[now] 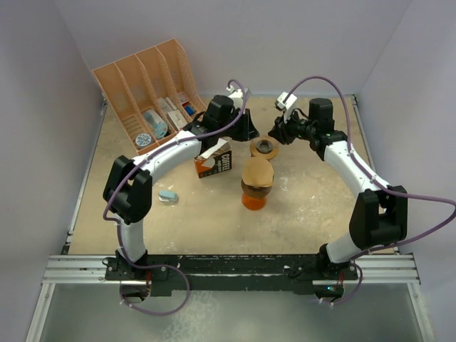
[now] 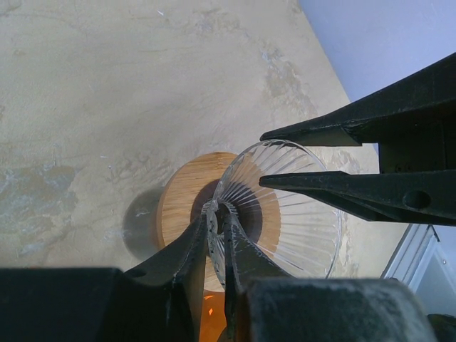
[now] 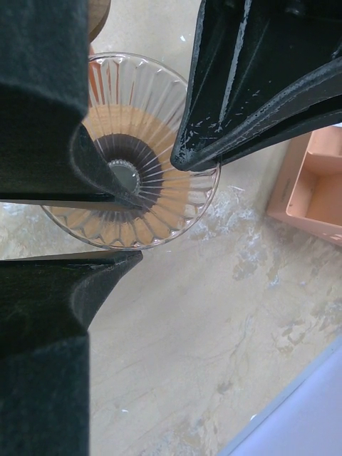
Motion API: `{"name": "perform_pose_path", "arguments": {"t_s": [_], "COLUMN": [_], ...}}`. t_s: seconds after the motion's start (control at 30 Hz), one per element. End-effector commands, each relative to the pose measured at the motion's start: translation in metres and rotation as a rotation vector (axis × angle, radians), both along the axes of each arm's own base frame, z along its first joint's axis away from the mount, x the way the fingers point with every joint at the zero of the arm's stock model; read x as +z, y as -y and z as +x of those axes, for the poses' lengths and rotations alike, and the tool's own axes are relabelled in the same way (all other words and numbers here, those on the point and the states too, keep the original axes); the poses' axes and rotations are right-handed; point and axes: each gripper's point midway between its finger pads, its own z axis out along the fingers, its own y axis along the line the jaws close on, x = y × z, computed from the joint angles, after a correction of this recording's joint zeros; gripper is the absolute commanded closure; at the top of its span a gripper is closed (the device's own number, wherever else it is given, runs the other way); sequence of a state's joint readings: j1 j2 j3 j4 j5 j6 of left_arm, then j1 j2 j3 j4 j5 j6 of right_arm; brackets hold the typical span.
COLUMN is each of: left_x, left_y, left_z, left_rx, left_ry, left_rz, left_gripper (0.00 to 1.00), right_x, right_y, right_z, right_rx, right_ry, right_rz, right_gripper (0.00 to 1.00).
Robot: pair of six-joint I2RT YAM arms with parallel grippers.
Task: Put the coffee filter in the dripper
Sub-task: Place the coffee filter at the coffee filter holder.
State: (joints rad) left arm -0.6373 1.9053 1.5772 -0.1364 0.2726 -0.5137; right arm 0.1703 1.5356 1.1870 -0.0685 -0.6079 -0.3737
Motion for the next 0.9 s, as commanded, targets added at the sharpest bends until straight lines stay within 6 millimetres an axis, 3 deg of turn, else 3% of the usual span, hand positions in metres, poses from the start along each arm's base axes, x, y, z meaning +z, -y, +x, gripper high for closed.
{"name": "perform_pose_path", "arguments": {"t_s": [0.0,0.53,0.63,0.87], "left_x": [-0.115,-0.142,-0.132,-0.080], "left_y": [-0.043,-0.055,-0.053,-0.042], "left_z": [-0.023,-0.033,-0.031,-0.013], "left_rx": [0.062,0.085,0.082,0.076], "left_ry": [-0.233,-0.285,-0.266,-0.174], "left_rz": [0.280,0.322,0.309,0.259], "left_gripper": [0.95,0.98,0.98,0.97], "right_x": [-0.073,-0.086,-0.074,-0.026], "right_y": [0.023,0.026,0.023,0.009], "right_z": [-0.027,-0.034,-0.031,-0.016], "right_rx": [-0.058,-0.053,-0.038,0.005], "right_ry": [-0.219,-0.247,-0.231,-0.181], "right_rz": [-0.122,-0.139,-0.129,-0.070], "right_gripper": [0.71,0.70,0.68,0.58]}}
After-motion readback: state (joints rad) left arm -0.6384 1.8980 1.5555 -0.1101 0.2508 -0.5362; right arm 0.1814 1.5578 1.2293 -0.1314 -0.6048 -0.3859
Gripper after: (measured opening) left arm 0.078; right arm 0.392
